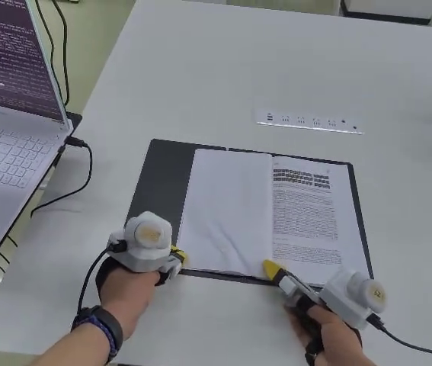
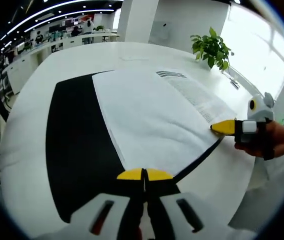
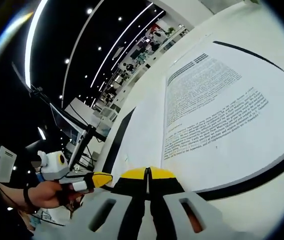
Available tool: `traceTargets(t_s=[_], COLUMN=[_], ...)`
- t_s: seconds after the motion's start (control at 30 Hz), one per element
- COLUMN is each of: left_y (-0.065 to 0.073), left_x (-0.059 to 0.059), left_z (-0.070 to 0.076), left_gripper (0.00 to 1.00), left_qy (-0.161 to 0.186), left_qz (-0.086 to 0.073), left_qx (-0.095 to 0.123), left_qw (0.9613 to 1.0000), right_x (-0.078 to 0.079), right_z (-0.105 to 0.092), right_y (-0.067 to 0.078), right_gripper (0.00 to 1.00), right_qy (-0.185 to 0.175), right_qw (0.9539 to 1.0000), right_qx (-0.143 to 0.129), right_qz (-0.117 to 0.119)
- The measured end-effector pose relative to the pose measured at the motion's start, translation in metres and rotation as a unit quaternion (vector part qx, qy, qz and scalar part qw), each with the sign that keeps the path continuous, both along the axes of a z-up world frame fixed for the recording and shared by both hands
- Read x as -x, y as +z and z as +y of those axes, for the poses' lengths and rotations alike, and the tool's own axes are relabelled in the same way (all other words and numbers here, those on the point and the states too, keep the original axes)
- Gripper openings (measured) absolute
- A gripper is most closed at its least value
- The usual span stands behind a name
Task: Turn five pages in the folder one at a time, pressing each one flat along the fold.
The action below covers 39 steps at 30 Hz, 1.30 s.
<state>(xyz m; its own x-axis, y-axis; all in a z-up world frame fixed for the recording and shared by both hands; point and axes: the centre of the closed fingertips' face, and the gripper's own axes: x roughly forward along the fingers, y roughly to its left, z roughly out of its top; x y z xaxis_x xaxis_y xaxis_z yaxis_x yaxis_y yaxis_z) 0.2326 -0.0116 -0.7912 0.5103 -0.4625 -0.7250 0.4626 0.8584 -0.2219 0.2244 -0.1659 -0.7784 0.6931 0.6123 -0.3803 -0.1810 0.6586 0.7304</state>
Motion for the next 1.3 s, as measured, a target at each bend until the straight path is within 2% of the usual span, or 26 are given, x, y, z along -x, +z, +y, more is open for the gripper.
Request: traceTargets(t_s=[0.03, 0.1, 0.17, 0.23, 0.3, 0.37, 0.5, 0.6, 0.73, 0.9, 1.0, 1.17, 1.3], left_y=[0.001, 0.004, 0.01, 0.016, 0.026, 0.032, 0.047, 0.057, 0.068, 0.082, 0.091, 0.111, 0.126], left_x=[0.001, 0.002, 0.004, 0.006, 0.007, 0.008, 0.009, 0.011, 0.013, 0.016, 0.02, 0.025, 0.031], left_z=[-0.001, -0.002, -0.003, -0.004, -0.005, -0.004, 0.0, 0.003, 0.007, 0.015, 0.02, 0.028, 0.032], left_gripper=[0.0, 0.08, 0.14, 0.17, 0.19, 0.21, 0.25, 0.27, 0.29, 0.34, 0.34, 0.4, 0.44], left_qy=[0.005, 0.002, -0.001, -0.004, -0.015, -0.017, -0.016, -0.012, -0.011, -0.002, 0.008, 0.008, 0.009], left_qz=[0.006, 0.002, -0.002, -0.004, -0.02, -0.023, -0.042, -0.05, -0.061, -0.07, -0.062, -0.084, -0.101], left_qx=[0.009, 0.013, 0.015, 0.017, 0.013, 0.017, 0.022, 0.028, 0.03, 0.038, 0.056, 0.045, 0.04], left_qw=[0.9999, 0.9999, 0.9999, 0.9998, 0.9996, 0.9994, 0.9988, 0.9983, 0.9976, 0.9968, 0.9965, 0.9954, 0.994], right_x=[0.0, 0.0, 0.001, 0.0, -0.001, -0.004, -0.004, -0.001, 0.0, 0.004, 0.007, 0.011, 0.016], right_z=[0.0, -0.001, -0.004, -0.009, -0.016, -0.025, -0.038, -0.046, -0.058, -0.071, -0.08, -0.095, -0.105], right_y=[0.001, 0.004, 0.007, 0.01, 0.019, 0.023, 0.035, 0.043, 0.048, 0.063, 0.066, 0.078, 0.086], right_gripper=[0.0, 0.01, 0.07, 0.14, 0.17, 0.19, 0.27, 0.3, 0.36, 0.38, 0.4, 0.45, 0.5], right_qy=[0.005, 0.019, 0.036, 0.047, 0.053, 0.06, 0.08, 0.092, 0.099, 0.095, 0.103, 0.097, 0.089], right_qw=[1.0, 0.9997, 0.9989, 0.9978, 0.997, 0.9957, 0.9915, 0.9883, 0.9836, 0.9808, 0.9769, 0.9741, 0.974], right_qx=[0.005, 0.015, 0.024, 0.039, 0.044, 0.056, 0.08, 0.097, 0.123, 0.133, 0.148, 0.16, 0.161], right_qz=[-0.003, -0.007, -0.015, -0.024, -0.033, -0.044, -0.065, -0.074, -0.087, -0.106, -0.114, -0.126, -0.132])
